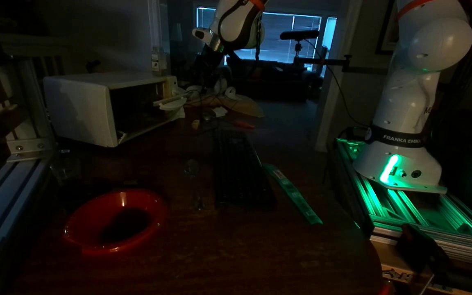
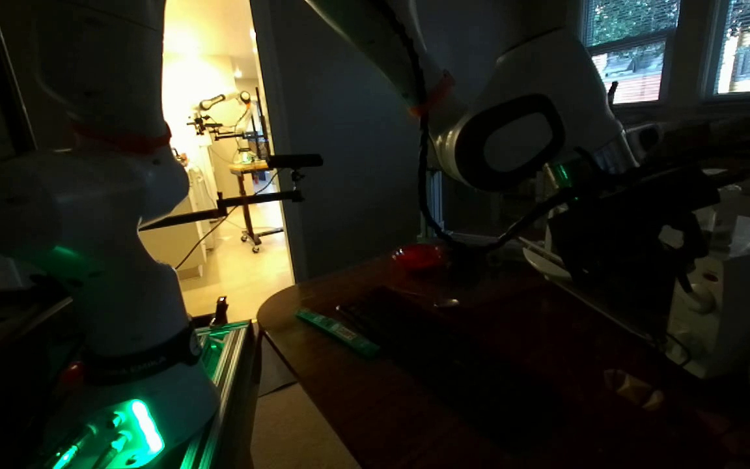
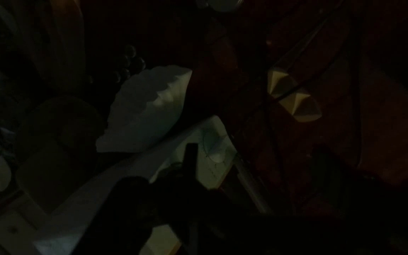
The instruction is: Move the mouse cable to the left and place the mouse on the right
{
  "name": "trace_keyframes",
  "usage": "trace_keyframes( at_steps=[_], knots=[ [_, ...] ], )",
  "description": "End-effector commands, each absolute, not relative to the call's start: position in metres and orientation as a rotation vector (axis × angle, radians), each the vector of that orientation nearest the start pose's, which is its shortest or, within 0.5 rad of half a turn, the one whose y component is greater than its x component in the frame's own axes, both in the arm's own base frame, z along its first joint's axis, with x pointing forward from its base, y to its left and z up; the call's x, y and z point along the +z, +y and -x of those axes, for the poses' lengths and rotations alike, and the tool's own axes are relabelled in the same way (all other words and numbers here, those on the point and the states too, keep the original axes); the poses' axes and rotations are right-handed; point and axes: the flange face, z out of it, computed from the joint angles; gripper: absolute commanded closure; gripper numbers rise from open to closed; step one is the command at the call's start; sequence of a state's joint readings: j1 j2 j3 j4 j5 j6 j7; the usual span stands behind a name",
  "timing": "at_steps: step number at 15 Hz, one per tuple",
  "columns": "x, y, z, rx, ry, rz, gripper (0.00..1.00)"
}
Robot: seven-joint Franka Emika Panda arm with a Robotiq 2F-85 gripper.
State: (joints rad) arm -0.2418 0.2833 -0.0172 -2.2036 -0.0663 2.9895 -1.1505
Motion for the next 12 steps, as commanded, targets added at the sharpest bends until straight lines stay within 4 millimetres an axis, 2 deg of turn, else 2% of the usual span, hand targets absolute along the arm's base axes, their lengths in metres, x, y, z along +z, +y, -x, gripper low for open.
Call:
trace_keyframes(
  at_steps=[1, 2, 3, 4, 9, 10, 12],
  knots=[
    [0.2908, -0.1372, -0.5837, -0.716, -1.633, 3.015, 0.38],
    [0.2877, -0.1349, -0.5849, -0.727, -1.639, 3.010, 0.49],
    [0.2842, -0.1328, -0.5858, -0.732, -1.647, 3.003, 0.50],
    [0.2824, -0.1319, -0.5864, -0.741, -1.653, 3.000, 0.55],
    [0.2876, -0.1312, -0.5853, -0.771, -1.681, 3.002, 0.96],
    [0.2895, -0.1313, -0.5841, -0.762, -1.684, 3.003, 1.00],
    [0.2919, -0.1312, -0.5814, -0.754, -1.697, 3.002, 1.00]
  ],
)
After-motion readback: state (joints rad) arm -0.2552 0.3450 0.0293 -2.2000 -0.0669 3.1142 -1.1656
